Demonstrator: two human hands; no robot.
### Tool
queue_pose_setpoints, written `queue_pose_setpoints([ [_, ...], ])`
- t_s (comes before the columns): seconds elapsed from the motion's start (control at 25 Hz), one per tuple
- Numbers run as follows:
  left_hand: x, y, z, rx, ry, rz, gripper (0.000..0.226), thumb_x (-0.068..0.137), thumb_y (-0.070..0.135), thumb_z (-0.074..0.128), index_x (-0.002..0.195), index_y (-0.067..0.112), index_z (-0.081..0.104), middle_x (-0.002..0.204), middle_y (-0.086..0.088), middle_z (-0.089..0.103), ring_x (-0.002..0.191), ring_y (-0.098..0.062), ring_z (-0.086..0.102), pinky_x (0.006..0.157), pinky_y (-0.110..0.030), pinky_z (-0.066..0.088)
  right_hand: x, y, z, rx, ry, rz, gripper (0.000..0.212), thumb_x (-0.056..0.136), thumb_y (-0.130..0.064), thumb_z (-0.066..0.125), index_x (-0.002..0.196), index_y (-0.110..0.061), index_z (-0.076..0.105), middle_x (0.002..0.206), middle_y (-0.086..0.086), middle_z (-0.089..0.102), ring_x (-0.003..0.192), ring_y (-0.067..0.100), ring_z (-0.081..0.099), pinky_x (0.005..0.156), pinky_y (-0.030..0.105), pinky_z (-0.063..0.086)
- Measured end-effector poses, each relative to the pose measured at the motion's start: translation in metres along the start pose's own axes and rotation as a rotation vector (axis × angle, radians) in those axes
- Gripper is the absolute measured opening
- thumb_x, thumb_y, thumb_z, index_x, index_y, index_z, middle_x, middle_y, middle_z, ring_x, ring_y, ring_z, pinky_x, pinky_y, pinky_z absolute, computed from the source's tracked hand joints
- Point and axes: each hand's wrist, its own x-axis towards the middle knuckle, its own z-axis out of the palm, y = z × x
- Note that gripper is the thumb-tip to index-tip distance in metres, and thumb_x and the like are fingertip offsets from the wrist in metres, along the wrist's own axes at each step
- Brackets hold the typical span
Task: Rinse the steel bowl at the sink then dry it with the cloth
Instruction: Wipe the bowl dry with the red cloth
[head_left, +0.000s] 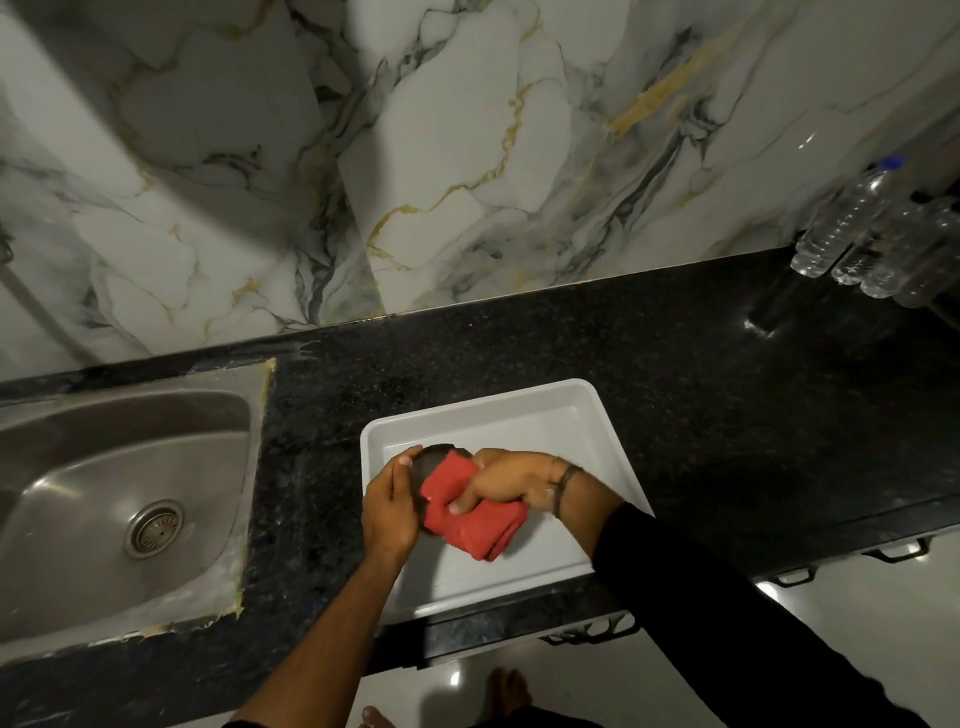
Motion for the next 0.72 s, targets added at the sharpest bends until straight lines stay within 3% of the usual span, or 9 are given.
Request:
queue_pose_setpoints([
  [0.08,0.000,0.000,-0.002,-0.104,0.022,-0.022,0.037,0.116,0.017,0.042,0.121,0.017,0.078,0.119,-0.010,0.080,0.115,-0.031,0.074,0.109,-0.054,0.056,-0.008,0.007,-0.004,0.150,0.133,-0.121,0.041,0.092,-0.015,0.079,0.132,-0.013,0.073,0.116,0.005,0.077,0.098,0.019,0.072,0.086,0.032,0.061],
  [0.12,-0.001,0.001,0.000,-0.126,0.027,-0.027,0.037,0.116,0.016,0.042,0.121,0.017,0.078,0.118,-0.008,0.080,0.115,-0.028,0.074,0.110,-0.052,0.056,-0.009,0.007,-0.003,0.060,0.277,-0.196,0.038,0.091,-0.021,0.077,0.129,-0.020,0.076,0.116,0.003,0.078,0.102,0.022,0.072,0.092,0.037,0.061],
  [0.24,-0.006,0.005,0.007,-0.128,0.018,-0.047,0.036,0.114,0.021,0.047,0.115,0.027,0.082,0.110,0.006,0.083,0.109,-0.018,0.076,0.106,-0.044,0.059,-0.010,0.004,0.022,-0.640,0.574,-0.366,0.034,0.093,-0.036,0.067,0.126,-0.036,0.075,0.120,0.001,0.077,0.112,0.028,0.067,0.096,0.040,0.058],
  [0.36,-0.004,0.002,0.008,-0.051,0.026,-0.049,0.033,0.112,0.027,0.050,0.107,0.040,0.081,0.096,0.017,0.083,0.099,-0.013,0.077,0.096,-0.045,0.064,-0.006,0.012,0.058,-0.849,0.603,-0.503,0.031,0.098,-0.033,0.066,0.125,-0.021,0.073,0.122,0.011,0.076,0.121,0.036,0.062,0.098,0.043,0.051],
  [0.44,-0.006,-0.001,0.006,-0.055,0.010,-0.044,0.035,0.113,0.027,0.050,0.105,0.044,0.080,0.095,0.021,0.083,0.101,-0.009,0.077,0.097,-0.040,0.063,-0.006,0.021,0.056,-0.744,0.513,-0.555,0.030,0.093,-0.024,0.073,0.123,-0.022,0.076,0.125,0.013,0.074,0.121,0.037,0.063,0.096,0.042,0.054],
  [0.56,-0.007,-0.006,-0.001,-0.065,-0.077,-0.028,0.038,0.114,0.025,0.048,0.111,0.032,0.085,0.112,0.008,0.086,0.113,-0.015,0.077,0.103,-0.037,0.059,-0.016,0.027,0.027,-0.549,0.094,-0.579,0.046,0.077,0.001,0.075,0.113,-0.025,0.084,0.119,0.001,0.079,0.115,0.025,0.071,0.094,0.034,0.061],
  [0.6,-0.007,-0.005,-0.003,-0.102,-0.106,-0.041,0.040,0.114,0.026,0.048,0.108,0.033,0.087,0.112,0.006,0.086,0.113,-0.014,0.078,0.099,-0.033,0.060,-0.020,0.030,0.014,-0.381,0.050,-0.619,0.050,0.071,0.008,0.075,0.109,-0.021,0.086,0.116,0.000,0.081,0.113,0.022,0.073,0.092,0.030,0.062],
  [0.68,-0.006,-0.003,-0.010,-0.177,-0.110,-0.161,0.040,0.112,0.033,0.051,0.100,0.037,0.088,0.105,0.008,0.087,0.107,-0.015,0.079,0.083,-0.027,0.065,-0.031,0.035,-0.012,0.019,0.174,-0.677,0.048,0.067,0.015,0.074,0.105,-0.011,0.088,0.113,0.003,0.083,0.113,0.020,0.076,0.092,0.023,0.061],
  [0.72,-0.004,-0.003,-0.014,-0.189,-0.093,-0.245,0.037,0.111,0.037,0.053,0.099,0.035,0.088,0.103,0.005,0.087,0.105,-0.019,0.078,0.077,-0.032,0.067,-0.033,0.037,-0.023,0.126,0.285,-0.705,0.045,0.068,0.016,0.074,0.103,-0.008,0.087,0.111,0.004,0.083,0.113,0.019,0.077,0.094,0.027,0.062],
])
